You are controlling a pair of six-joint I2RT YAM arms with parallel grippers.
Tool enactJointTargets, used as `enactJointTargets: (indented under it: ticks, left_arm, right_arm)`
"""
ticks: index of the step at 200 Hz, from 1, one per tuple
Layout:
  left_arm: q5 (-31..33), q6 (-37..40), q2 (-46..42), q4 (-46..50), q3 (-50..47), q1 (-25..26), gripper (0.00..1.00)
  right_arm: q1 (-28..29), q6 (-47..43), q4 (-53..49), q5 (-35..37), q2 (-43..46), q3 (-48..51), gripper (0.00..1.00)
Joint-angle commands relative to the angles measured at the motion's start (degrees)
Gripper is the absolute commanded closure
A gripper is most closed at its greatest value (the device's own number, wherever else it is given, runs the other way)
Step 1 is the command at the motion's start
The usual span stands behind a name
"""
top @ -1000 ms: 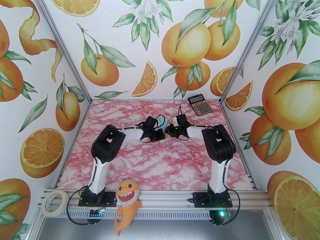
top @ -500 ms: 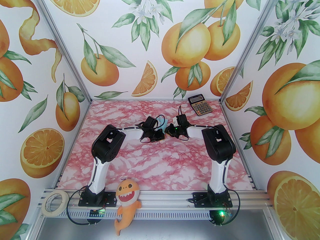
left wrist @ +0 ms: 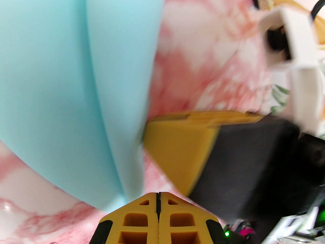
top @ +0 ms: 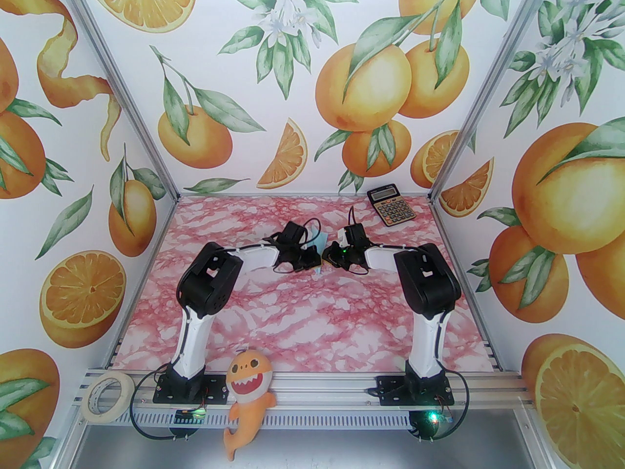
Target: Fold a paper plane with a square sheet of paper (fold left side to right side)
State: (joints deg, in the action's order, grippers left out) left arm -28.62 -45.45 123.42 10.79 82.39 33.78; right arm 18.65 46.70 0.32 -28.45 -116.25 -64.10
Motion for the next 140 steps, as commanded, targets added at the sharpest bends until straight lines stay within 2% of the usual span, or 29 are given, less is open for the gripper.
enactJointTargets:
  ticks: [1, 140]
  left_arm:
    - [-0.2, 0.3, 0.1, 0.1, 3.7, -0.9, 0.99]
    - [2.7, 3.0, 4.8, 3.7, 3.3, 0.3, 1.0]
  right_arm:
    - [1.2, -0.3, 0.6, 2.7, -3.5, 1.6, 0.87]
    - [1.2, 0.0, 0.7, 2.7, -3.6, 1.7, 0.87]
